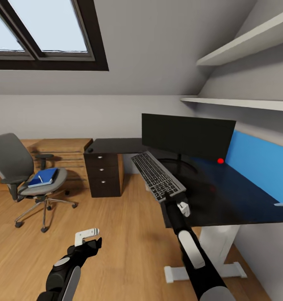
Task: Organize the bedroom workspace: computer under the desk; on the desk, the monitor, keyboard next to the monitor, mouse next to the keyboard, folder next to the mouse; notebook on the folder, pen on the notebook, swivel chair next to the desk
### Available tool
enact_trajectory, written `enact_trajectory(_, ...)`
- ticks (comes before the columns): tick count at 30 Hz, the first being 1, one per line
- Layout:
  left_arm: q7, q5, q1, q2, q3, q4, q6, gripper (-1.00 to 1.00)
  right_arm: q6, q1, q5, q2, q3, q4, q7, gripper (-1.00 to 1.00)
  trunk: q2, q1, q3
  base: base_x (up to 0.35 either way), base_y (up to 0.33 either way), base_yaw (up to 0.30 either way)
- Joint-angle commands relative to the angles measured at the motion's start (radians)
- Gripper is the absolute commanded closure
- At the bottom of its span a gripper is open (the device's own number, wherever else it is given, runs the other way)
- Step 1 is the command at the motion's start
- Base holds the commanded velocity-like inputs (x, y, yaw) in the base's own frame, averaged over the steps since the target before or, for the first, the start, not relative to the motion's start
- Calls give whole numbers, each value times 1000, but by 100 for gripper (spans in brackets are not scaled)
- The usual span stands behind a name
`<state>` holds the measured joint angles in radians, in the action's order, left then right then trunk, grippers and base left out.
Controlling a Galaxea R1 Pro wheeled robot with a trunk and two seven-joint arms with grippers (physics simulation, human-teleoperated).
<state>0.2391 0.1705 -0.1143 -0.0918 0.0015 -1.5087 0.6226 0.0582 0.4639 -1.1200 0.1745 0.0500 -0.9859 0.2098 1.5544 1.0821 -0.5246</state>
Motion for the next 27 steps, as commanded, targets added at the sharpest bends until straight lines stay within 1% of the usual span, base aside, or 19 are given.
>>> enact_trajectory(1, 7, 11, 0, 0, 0, -1, 3, -100, 5, 0, -37, 0, 3, 1, 3, 100, 1, 0, -1, 237, 268, 0)
enact_trajectory(2, 7, 11, 0, 0, 0, -1, 3, -100, 5, 0, -50, 0, 3, 1, 3, 100, 1, 0, -1, 237, 268, 0)
enact_trajectory(3, 7, 11, -1, 0, 0, -1, 3, -100, 4, -1, -71, 0, 4, 2, 2, 100, 1, 0, -1, 237, 268, 0)
enact_trajectory(4, 2, 13, 0, 0, 0, -1, 2, -100, -57, -4, -128, 0, 24, 34, 3, 100, -6, -3, 2, 232, 271, 0)
enact_trajectory(5, 2, 13, 0, 0, 0, -1, 2, -100, -66, -5, -152, 0, 27, 44, 2, 100, -13, -7, 5, 230, 271, 0)
enact_trajectory(7, 2, 13, -1, 0, 0, -1, 1, -100, -69, -5, -167, 0, 33, 47, 2, 100, -27, -15, 12, 229, 271, 0)
enact_trajectory(11, 2, 14, -1, 0, 0, -1, 2, -100, -72, -5, -178, 0, 50, 50, 2, 100, -55, -30, 24, 228, 272, 0)
enact_trajectory(19, 2, 14, 0, 0, 0, -1, 2, -100, -71, -5, -182, 0, 55, 52, 1, 100, -111, -61, 50, 225, 273, 9)
enact_trajectory(27, 6, 11, 0, 0, 0, -1, 2, -100, -71, -5, -182, 0, 57, 62, 0, 100, -167, -92, 84, 225, 273, 142)
